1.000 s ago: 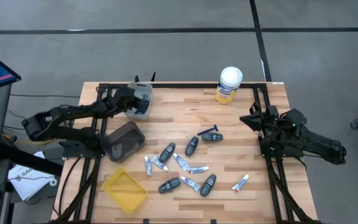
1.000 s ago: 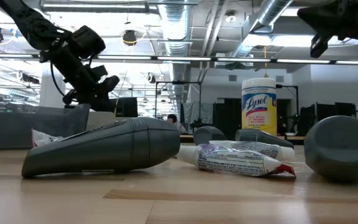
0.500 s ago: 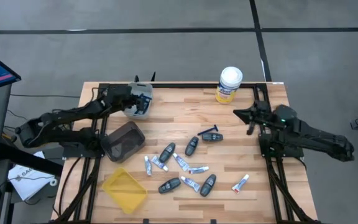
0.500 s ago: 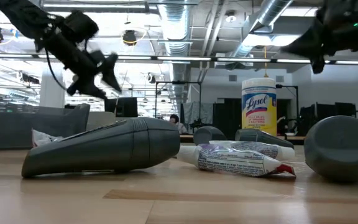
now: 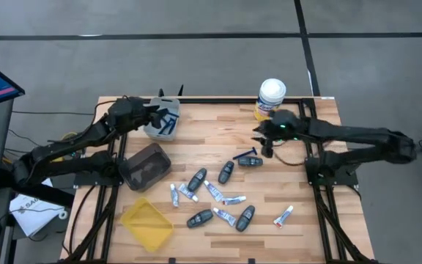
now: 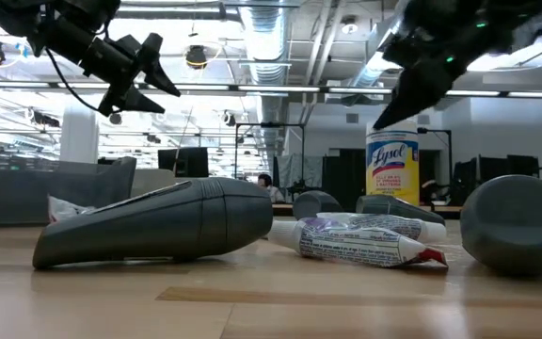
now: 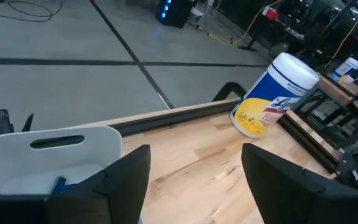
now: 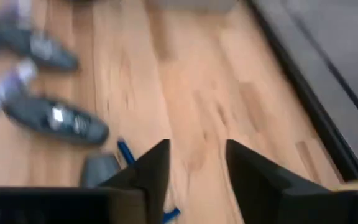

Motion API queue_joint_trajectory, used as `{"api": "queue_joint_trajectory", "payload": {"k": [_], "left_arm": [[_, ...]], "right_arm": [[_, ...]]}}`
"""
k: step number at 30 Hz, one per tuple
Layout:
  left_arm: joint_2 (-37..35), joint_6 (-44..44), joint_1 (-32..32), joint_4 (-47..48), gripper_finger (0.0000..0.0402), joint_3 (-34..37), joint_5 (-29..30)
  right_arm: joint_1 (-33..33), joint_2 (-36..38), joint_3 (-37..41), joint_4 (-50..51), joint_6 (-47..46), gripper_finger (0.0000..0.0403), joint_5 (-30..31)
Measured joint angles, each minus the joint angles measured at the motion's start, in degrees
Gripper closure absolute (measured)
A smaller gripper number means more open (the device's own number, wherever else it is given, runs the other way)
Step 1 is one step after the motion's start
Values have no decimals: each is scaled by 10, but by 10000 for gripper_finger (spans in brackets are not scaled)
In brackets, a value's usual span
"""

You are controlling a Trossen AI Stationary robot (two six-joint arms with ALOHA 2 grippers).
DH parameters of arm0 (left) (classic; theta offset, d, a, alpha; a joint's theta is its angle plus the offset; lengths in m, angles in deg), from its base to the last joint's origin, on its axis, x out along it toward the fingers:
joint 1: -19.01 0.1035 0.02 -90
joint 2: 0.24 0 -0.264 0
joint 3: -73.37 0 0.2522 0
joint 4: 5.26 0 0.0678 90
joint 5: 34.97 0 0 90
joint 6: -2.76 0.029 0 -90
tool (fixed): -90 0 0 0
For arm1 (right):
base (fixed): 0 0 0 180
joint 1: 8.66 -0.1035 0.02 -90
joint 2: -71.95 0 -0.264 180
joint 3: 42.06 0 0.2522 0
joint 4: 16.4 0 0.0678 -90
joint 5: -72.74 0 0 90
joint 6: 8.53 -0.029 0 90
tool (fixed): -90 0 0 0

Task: Pick & Place Travel size toiletries
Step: Put the razor into the gray bin

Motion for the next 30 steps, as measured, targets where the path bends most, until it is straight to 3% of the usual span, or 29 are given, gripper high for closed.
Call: {"api": "queue_joint_trajectory", "payload": {"k": [5,14,22,30], "left_arm": [[2,0,-4,2,156,0,0],[2,2,-8,3,156,0,0],[2,1,-8,3,156,0,0],[2,1,-16,3,156,0,0]], "right_arm": [[0,-124,-78,77,98,205,-2],[0,-293,-146,177,200,237,-2],[-1,-358,-158,179,208,248,-2],[-3,-364,-159,176,208,249,-7]]}}
